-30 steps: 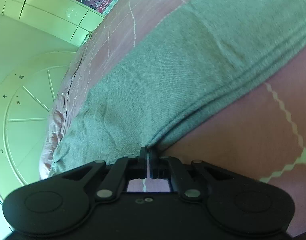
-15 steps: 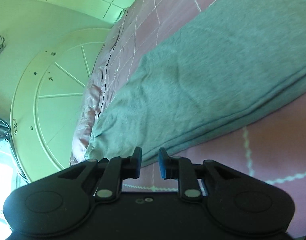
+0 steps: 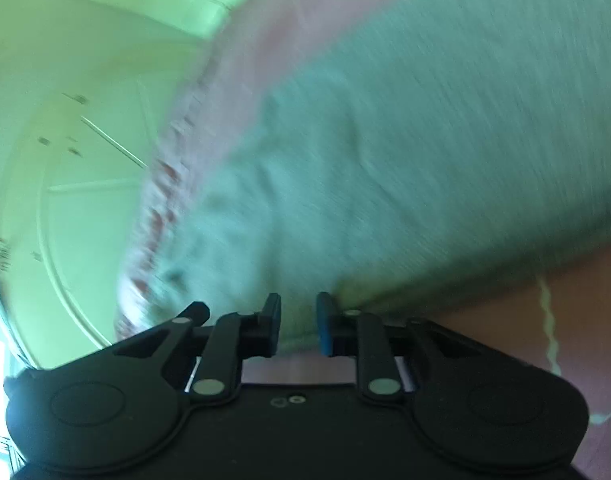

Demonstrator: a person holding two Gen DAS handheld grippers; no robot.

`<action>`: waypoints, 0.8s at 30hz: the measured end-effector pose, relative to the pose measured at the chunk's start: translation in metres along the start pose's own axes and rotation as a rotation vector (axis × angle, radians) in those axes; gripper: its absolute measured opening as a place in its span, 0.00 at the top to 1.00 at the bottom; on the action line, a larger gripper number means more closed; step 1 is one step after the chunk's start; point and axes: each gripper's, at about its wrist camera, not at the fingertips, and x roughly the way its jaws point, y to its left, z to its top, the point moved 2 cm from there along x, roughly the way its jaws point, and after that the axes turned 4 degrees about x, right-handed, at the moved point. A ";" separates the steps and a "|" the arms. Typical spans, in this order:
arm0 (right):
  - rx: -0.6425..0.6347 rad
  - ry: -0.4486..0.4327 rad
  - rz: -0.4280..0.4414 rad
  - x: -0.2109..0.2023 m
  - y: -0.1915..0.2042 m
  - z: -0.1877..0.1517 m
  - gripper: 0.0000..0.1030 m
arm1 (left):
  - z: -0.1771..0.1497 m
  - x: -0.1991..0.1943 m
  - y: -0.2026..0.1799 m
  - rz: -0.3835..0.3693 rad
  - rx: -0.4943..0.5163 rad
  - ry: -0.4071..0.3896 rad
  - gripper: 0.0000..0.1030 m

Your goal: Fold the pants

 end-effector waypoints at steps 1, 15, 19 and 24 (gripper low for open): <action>0.007 0.003 0.017 -0.004 -0.003 0.000 0.99 | -0.005 -0.003 0.001 0.008 0.014 -0.007 0.38; 0.030 -0.343 -0.133 -0.183 -0.079 0.080 0.86 | -0.004 -0.008 -0.027 0.046 0.089 -0.107 0.11; 0.123 -0.386 -0.223 -0.209 -0.121 0.087 1.00 | -0.005 -0.004 -0.032 0.055 0.109 -0.078 0.08; 0.145 -0.586 -0.184 -0.265 -0.126 0.084 0.80 | -0.007 -0.003 -0.029 0.054 0.117 -0.063 0.05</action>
